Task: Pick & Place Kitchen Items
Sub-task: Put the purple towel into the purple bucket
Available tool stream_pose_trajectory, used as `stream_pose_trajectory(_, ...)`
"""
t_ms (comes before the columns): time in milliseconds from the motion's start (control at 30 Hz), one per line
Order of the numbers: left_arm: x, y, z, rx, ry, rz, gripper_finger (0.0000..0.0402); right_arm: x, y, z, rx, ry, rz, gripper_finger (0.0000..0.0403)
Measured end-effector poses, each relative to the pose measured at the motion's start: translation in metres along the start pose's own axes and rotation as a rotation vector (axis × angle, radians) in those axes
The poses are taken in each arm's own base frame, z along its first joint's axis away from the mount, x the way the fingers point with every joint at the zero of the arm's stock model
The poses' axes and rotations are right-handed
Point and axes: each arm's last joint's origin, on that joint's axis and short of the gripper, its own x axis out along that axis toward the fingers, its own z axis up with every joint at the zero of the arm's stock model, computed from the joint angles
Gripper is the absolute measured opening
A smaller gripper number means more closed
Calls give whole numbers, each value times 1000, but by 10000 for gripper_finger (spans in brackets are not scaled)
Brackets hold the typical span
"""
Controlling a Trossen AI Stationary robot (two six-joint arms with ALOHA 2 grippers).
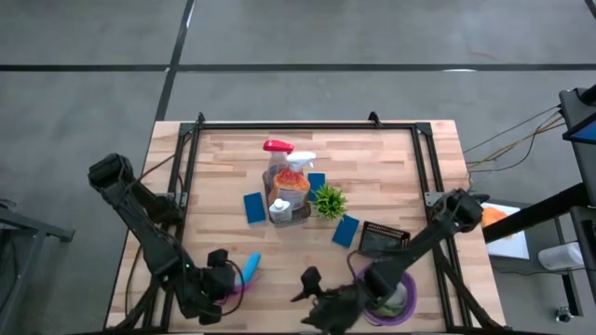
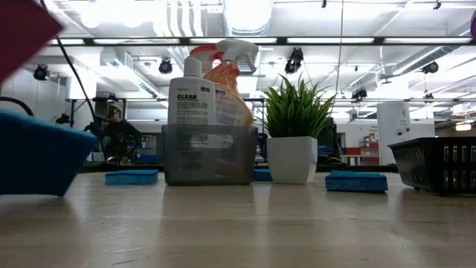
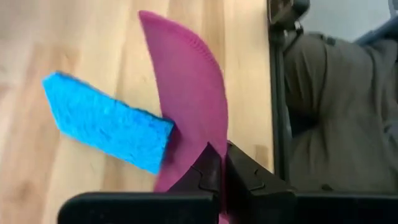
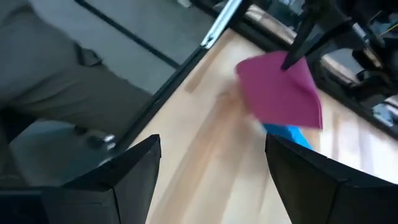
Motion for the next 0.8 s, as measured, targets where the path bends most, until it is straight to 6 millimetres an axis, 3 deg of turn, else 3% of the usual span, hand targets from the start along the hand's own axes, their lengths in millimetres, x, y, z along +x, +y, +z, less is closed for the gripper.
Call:
stream_pose_trajectory(233,-10,6,21,57,-163,4,2,11,-27,-3,-9,-65,-66,286)
stream_pose_trajectory(400,-23,9,37,87,-292,-14,2,18,-27,-6,-64,-60,-115,286)
stream_pose_trajectory(800,-33,15,70,128,-511,-25,2,28,-31,-11,-148,-5,-493,286)
